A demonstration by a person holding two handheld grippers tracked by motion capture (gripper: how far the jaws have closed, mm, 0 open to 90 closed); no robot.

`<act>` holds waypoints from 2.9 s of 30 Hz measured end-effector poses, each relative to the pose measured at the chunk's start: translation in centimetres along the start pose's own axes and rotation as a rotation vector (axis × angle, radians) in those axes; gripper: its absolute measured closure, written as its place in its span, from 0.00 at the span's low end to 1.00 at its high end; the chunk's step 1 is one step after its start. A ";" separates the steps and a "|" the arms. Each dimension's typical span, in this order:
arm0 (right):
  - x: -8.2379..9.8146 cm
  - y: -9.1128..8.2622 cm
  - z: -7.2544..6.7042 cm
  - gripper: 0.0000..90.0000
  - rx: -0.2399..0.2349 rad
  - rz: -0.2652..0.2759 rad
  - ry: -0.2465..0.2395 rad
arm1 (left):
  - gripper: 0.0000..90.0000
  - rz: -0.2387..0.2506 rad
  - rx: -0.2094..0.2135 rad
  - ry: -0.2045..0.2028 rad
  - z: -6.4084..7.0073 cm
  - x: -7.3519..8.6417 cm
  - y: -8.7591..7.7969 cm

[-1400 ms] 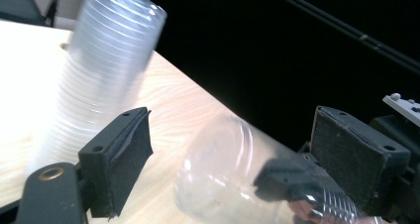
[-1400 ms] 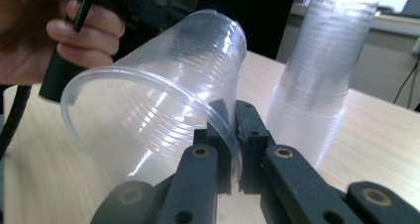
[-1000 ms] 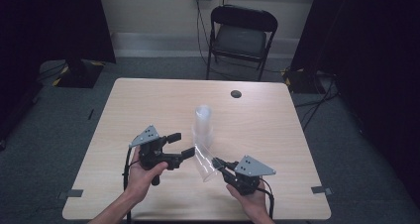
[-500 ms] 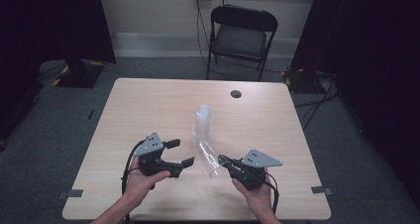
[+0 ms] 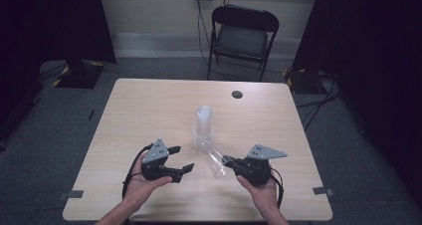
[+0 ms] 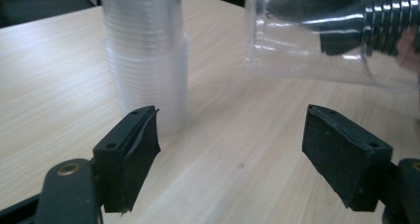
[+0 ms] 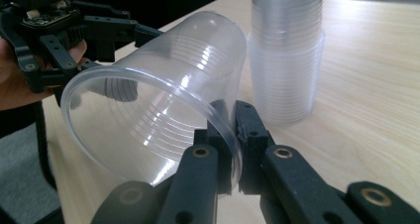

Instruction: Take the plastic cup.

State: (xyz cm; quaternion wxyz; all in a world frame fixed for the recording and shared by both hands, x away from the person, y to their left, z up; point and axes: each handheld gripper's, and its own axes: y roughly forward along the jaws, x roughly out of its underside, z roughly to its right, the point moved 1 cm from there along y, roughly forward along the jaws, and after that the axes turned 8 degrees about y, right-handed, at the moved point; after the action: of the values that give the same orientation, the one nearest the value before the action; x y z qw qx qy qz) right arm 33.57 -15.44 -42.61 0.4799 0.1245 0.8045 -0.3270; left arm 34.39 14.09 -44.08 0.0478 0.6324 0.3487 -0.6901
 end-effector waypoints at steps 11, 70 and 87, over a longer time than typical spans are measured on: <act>-0.5 1.7 0.4 0.96 -0.061 -0.200 0.042 | 0.25 -0.058 0.080 0.072 0.9 0.1 0.4; -0.5 4.5 -0.1 0.96 -0.139 -0.394 0.136 | 0.18 -0.123 0.021 0.512 3.6 0.4 2.9; -1.5 6.5 -1.0 0.96 -0.107 -0.418 0.159 | 0.27 -0.067 0.032 0.572 5.2 -0.3 2.9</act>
State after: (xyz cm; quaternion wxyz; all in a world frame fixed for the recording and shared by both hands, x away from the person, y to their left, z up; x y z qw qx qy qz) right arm 36.98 -9.74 -43.59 0.3425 -0.0453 0.8644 -0.3653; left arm 31.49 9.00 -45.28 -0.0853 0.7901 0.3576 -0.4904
